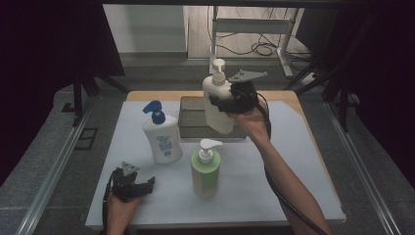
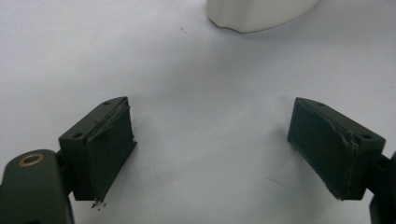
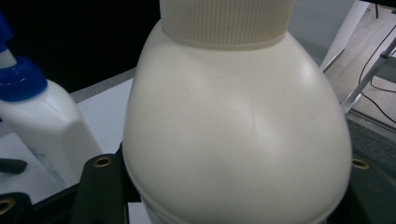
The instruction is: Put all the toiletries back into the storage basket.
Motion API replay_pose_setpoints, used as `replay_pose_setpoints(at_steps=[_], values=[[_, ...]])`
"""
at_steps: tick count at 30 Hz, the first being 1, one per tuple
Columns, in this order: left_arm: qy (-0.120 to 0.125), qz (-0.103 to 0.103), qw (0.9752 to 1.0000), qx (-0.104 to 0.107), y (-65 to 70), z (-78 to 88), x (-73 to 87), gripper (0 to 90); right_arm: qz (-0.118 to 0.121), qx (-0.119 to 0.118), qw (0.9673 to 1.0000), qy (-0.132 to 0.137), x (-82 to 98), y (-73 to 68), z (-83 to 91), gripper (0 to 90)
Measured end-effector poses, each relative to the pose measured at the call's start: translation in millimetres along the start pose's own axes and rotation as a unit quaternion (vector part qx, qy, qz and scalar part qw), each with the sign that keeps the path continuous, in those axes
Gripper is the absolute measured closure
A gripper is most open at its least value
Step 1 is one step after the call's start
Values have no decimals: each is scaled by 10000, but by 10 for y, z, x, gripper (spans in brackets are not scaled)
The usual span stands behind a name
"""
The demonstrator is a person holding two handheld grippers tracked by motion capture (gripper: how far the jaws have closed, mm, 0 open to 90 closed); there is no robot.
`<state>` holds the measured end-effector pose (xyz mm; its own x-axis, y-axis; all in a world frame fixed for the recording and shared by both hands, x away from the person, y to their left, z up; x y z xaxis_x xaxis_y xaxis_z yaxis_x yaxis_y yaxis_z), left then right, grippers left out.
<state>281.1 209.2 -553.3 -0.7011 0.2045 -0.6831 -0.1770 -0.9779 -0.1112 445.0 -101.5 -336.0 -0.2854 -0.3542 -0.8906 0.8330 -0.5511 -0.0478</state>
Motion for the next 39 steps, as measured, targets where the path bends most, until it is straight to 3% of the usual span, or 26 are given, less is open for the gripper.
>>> replay_pose_setpoints(at_steps=[19, 39], values=[[-10, -2, 10000, 6, -1, 1, -1, 138, -129, 191, 9997, 119, -107, 134, -401, 381], [-17, 19, 10000, 7, 2, 0, -1, 137, -6, 296, 9995, 53, -172, 181, -879, 381]])
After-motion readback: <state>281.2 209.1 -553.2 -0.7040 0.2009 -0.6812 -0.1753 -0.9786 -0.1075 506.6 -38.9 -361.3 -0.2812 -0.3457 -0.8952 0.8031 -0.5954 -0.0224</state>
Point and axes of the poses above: each handheld gripper's, and its own axes: z roughly backward along the jaws, x roughly out of its underside, y roughly to its right, the point moved 4 cm from there along -z, roughly forward along the jaws, and after that the axes turned 11 degrees about -x, right-handed, at the moved point
